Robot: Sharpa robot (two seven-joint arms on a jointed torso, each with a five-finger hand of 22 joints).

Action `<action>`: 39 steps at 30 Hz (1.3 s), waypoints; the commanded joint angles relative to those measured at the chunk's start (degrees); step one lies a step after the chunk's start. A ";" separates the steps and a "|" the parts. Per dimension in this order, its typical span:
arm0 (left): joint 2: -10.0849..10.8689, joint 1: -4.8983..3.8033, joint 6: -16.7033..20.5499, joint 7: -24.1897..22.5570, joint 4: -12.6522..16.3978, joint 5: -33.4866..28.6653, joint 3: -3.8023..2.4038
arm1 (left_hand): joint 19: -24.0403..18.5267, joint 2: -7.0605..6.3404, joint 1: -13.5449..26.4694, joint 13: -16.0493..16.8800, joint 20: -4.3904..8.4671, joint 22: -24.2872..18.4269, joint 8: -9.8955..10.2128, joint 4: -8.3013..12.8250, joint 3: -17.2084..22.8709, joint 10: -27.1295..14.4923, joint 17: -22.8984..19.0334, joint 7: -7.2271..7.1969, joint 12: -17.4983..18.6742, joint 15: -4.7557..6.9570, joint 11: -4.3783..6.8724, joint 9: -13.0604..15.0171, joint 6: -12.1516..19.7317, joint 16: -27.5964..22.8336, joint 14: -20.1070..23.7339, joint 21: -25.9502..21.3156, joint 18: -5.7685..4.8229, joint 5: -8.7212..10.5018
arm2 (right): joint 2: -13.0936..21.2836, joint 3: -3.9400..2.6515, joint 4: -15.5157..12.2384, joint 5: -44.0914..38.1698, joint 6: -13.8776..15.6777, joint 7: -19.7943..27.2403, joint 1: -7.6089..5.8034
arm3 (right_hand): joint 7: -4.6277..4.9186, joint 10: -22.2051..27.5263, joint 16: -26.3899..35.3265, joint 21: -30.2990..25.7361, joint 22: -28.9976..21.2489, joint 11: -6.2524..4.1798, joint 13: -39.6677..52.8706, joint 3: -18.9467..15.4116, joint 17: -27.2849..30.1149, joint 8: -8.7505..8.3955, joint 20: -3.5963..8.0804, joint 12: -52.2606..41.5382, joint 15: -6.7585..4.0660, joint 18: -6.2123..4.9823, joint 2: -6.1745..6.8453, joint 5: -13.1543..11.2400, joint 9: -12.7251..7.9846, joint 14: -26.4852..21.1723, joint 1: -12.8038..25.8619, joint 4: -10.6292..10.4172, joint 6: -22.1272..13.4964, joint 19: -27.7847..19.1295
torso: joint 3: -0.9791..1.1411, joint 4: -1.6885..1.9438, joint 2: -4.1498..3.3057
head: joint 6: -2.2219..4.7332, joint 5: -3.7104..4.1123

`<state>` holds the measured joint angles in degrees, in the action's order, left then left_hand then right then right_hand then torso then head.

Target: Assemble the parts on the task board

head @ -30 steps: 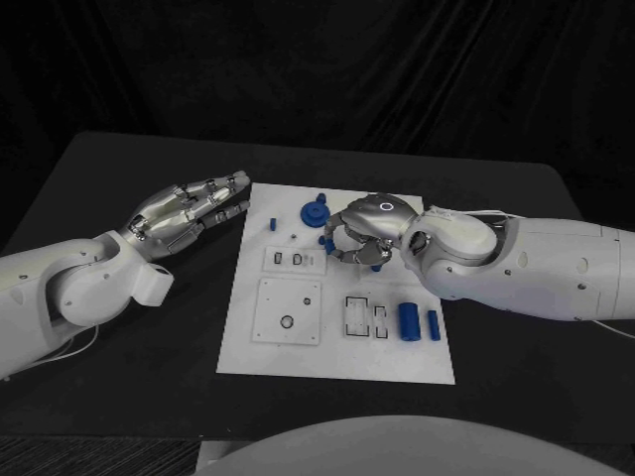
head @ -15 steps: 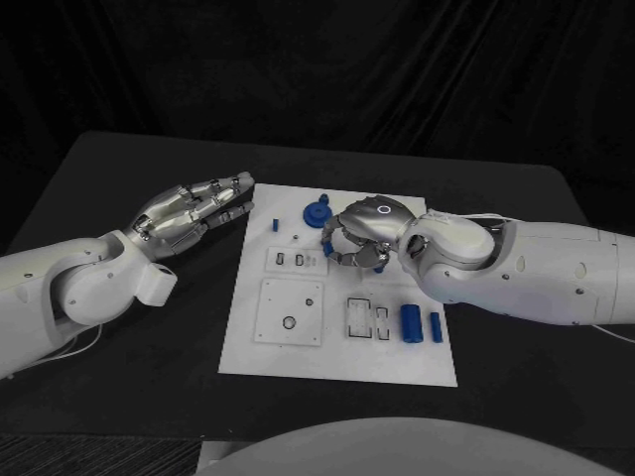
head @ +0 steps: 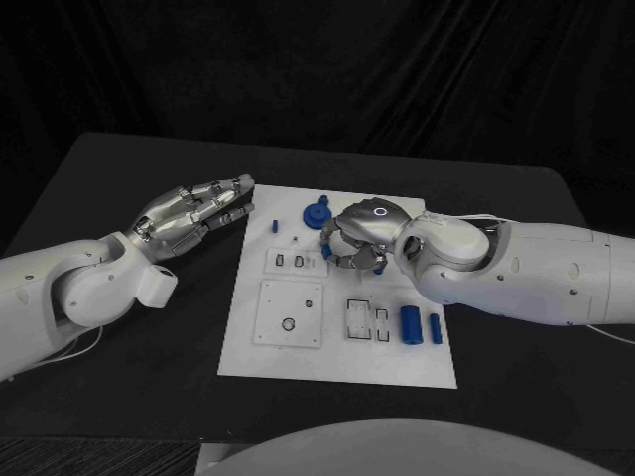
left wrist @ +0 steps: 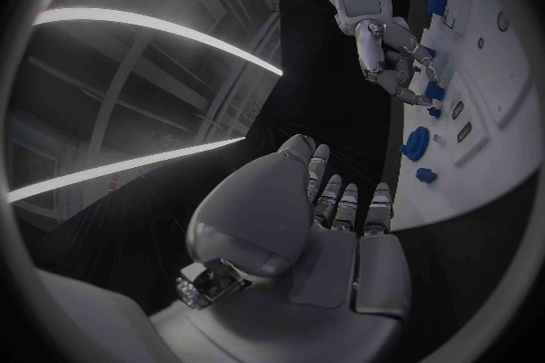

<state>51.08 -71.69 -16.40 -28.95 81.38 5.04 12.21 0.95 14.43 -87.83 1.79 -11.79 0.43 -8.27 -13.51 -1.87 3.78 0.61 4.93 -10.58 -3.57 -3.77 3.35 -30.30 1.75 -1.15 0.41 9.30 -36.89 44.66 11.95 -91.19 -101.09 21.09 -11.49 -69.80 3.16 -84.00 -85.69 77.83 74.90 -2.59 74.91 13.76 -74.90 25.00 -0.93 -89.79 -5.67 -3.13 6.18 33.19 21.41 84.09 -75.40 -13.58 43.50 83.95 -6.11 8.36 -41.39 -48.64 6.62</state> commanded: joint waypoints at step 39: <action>-0.92 0.06 -1.01 -0.48 -0.89 -0.03 -0.05 | 0.07 0.10 -0.06 0.06 -0.34 0.05 -0.17 0.02 0.86 0.32 0.04 0.34 -0.25 -0.48 -0.29 0.05 0.34 0.18 0.13 0.23 1.12 -0.28 | -1.28 -0.04 0.37 -0.43 -3.16 -1.67 0.14 | 0.38 -6.00 0.07 -0.23 11.47 0.78 15.09 -0.09 -9.96 -1.35 -0.13 -0.21 0.38 0.39 -0.06 -2.74 -0.36 4.86 0.83 1.05 -0.76 1.34 | 0.19 -0.04 0.06 | -0.79 -0.06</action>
<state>50.27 -71.69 -16.56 -28.86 80.43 5.04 12.21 0.95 14.43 -87.83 1.79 -11.79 0.43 -8.27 -13.51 -1.23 3.92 0.61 5.13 -10.58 -3.79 -3.92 3.35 -30.10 1.75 -0.93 0.41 9.30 -36.89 43.41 11.92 -90.74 -101.13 18.60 -12.14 -69.80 3.56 -83.99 -85.68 77.83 74.93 -2.18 74.94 13.61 -74.90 24.00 -0.93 -89.79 -5.67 -3.13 6.14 30.79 21.10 84.09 -75.36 -12.79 43.09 83.95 -5.91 8.30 -41.34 -49.38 6.58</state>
